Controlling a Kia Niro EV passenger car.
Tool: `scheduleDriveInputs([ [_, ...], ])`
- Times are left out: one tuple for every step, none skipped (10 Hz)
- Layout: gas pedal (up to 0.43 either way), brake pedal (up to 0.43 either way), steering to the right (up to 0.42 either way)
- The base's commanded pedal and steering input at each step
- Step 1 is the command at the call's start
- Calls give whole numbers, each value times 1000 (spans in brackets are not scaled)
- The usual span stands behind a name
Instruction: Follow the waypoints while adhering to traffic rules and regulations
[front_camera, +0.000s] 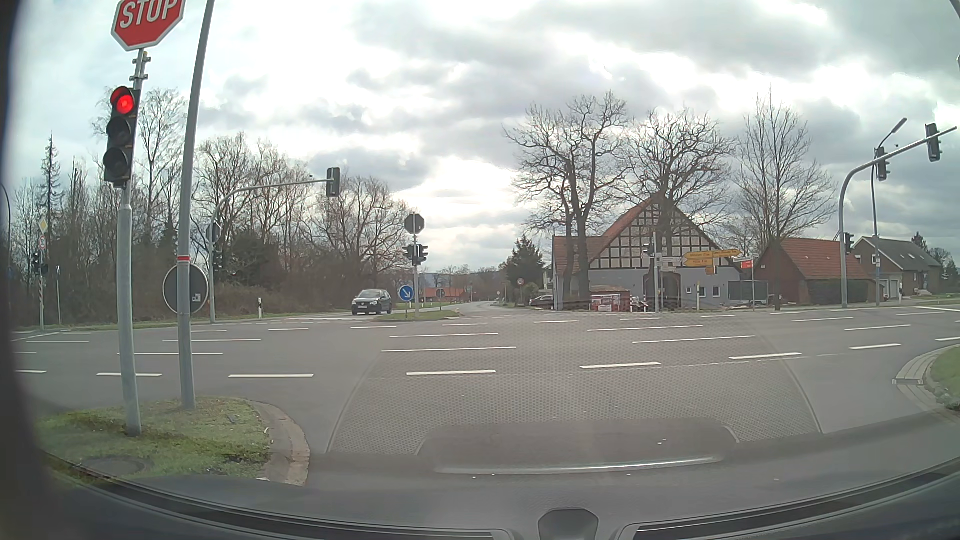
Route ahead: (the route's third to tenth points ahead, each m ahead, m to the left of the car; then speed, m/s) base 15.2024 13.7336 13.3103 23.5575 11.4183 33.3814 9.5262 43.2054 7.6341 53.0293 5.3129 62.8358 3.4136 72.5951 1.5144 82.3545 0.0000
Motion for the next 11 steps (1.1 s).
scheduleDriveInputs([
  [0, 171, -2],
  [0, 152, -3],
  [0, 128, -2],
  [0, 110, -2],
  [0, 98, -3],
  [0, 98, -2],
  [0, 91, -2],
  [0, 91, -2],
  [0, 91, -2],
  [0, 91, -2],
  [0, 91, -2],
])
